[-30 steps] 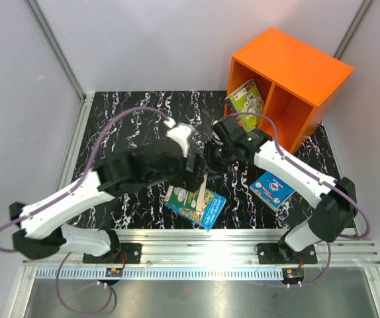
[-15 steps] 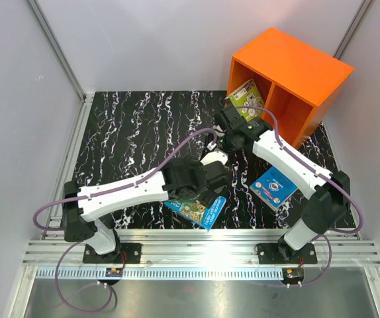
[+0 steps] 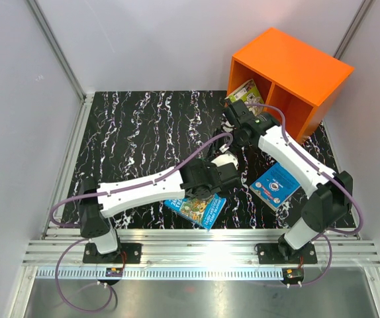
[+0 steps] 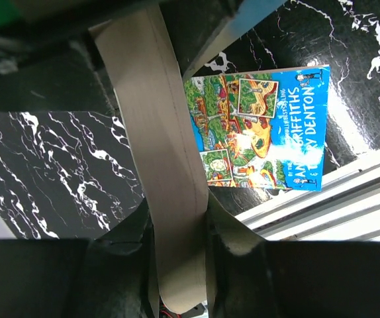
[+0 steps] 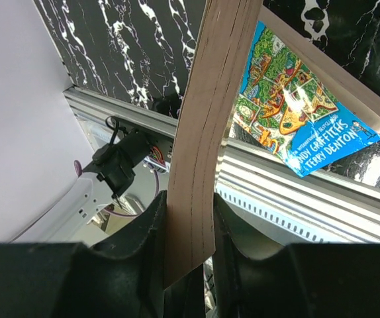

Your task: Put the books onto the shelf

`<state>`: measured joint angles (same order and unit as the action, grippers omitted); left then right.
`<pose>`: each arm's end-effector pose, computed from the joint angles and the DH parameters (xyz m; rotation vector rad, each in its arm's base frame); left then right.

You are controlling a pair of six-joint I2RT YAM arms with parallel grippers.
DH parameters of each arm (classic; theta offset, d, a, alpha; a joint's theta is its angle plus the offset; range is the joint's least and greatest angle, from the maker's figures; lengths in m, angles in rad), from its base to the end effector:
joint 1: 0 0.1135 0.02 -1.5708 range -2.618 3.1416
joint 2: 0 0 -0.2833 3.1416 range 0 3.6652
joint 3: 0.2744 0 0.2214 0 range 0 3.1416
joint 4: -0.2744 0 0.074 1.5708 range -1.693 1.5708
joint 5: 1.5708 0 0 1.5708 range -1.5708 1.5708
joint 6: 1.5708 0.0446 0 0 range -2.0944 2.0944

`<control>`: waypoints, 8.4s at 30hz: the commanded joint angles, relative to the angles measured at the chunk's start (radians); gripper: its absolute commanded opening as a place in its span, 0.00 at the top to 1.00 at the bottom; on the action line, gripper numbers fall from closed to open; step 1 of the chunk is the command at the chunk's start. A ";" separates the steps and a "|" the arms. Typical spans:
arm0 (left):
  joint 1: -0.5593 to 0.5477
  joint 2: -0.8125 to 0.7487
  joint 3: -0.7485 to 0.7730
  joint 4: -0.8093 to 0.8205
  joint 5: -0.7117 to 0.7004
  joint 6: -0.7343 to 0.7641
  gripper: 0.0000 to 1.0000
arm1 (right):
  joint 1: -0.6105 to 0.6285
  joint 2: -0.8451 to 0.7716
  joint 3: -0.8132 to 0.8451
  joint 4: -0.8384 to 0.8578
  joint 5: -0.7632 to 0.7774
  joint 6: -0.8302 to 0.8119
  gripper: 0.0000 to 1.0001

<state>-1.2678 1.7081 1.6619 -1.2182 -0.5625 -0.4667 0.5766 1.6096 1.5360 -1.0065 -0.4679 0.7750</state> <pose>0.1146 -0.2870 0.3377 0.8775 2.3599 0.1739 0.2418 0.1813 0.3404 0.1144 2.8876 0.9882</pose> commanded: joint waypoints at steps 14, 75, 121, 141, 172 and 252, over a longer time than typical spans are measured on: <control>0.380 -0.120 0.248 0.228 0.257 0.201 1.00 | -0.164 -0.028 0.600 -0.391 0.340 -0.158 0.00; 0.699 0.702 0.831 1.029 0.876 -0.144 0.01 | -0.297 -0.287 0.543 -0.607 0.750 -0.069 0.00; 0.631 0.364 0.218 0.901 0.711 -0.119 0.97 | -0.297 -0.438 0.231 -0.497 0.672 -0.079 0.00; 0.582 0.457 0.505 0.916 0.736 -0.098 1.00 | -0.296 -0.421 0.273 -0.535 0.773 -0.146 0.00; 0.565 0.585 0.555 0.674 0.575 -0.003 1.00 | -0.297 -0.384 0.230 -0.486 0.753 -0.172 0.00; 0.730 -0.471 -0.775 0.721 0.664 -0.423 0.02 | -0.176 -0.115 -0.427 0.239 -0.034 -0.189 0.00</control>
<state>-0.5167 1.3743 0.9379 -0.4751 0.0788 -0.8135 0.3965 1.4261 1.1057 -0.9443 -0.3935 0.5720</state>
